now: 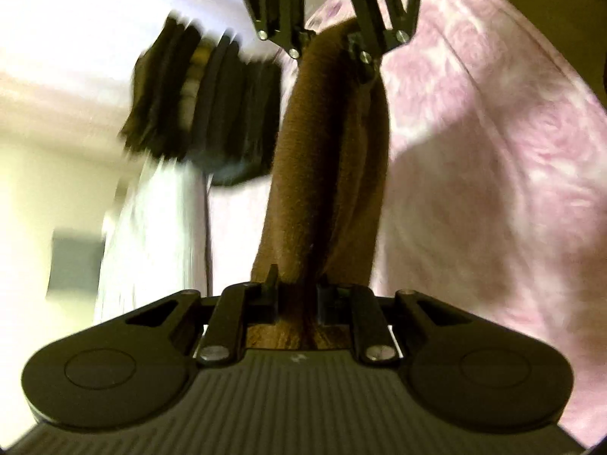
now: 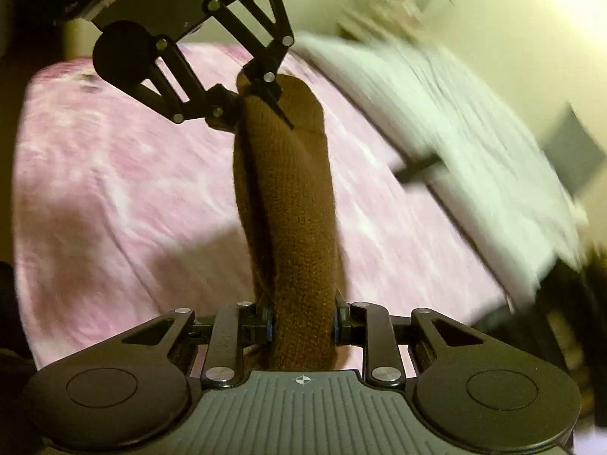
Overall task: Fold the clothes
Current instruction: 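Lay the folded cardigan flat and open both grippers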
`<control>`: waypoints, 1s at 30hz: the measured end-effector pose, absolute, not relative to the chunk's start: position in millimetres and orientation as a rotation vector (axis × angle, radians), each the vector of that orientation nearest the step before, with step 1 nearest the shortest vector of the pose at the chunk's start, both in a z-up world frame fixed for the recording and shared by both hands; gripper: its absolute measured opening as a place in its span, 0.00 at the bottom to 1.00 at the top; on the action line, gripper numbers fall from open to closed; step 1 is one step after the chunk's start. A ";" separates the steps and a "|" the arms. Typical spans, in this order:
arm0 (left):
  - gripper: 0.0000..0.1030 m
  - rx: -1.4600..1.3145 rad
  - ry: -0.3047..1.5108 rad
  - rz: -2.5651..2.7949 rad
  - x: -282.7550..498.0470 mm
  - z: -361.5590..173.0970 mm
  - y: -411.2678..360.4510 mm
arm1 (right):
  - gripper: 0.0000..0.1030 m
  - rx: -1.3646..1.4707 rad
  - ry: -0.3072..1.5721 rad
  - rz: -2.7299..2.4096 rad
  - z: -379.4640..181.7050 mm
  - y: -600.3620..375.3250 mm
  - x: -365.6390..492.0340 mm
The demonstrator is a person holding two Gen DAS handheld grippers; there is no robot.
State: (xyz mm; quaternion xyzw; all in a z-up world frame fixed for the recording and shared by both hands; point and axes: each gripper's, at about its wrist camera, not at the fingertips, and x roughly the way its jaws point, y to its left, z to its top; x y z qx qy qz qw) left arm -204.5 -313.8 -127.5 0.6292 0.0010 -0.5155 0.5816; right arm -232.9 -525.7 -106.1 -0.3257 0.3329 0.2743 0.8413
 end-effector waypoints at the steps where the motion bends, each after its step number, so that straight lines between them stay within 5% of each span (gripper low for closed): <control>1: 0.13 1.454 0.075 -1.168 -221.3 -136.4 -298.0 | 0.24 -0.689 0.679 0.621 -114.7 -516.4 -244.5; 6: 0.14 1.348 0.449 -1.158 -292.1 -230.2 -244.7 | 0.24 -0.613 0.762 0.810 -200.2 -484.6 -297.1; 10: 0.17 1.285 0.518 -1.207 -331.9 -288.1 -214.1 | 0.31 -0.675 0.843 0.895 -260.2 -464.4 -336.4; 12: 0.25 1.228 0.536 -1.220 -337.5 -289.0 -200.9 | 0.42 -0.669 0.883 0.875 -270.4 -464.0 -346.0; 20: 0.33 0.829 0.807 -1.195 -290.7 -228.8 -137.6 | 0.47 -0.371 0.954 0.792 -202.9 -486.6 -340.5; 23: 0.34 0.705 0.801 -1.070 -251.0 -211.5 -126.7 | 0.78 -0.209 0.900 0.663 -196.2 -504.6 -311.3; 30: 0.40 0.389 0.874 -1.000 -123.7 -242.0 -153.2 | 0.78 0.153 0.852 0.446 -248.9 -546.5 -218.4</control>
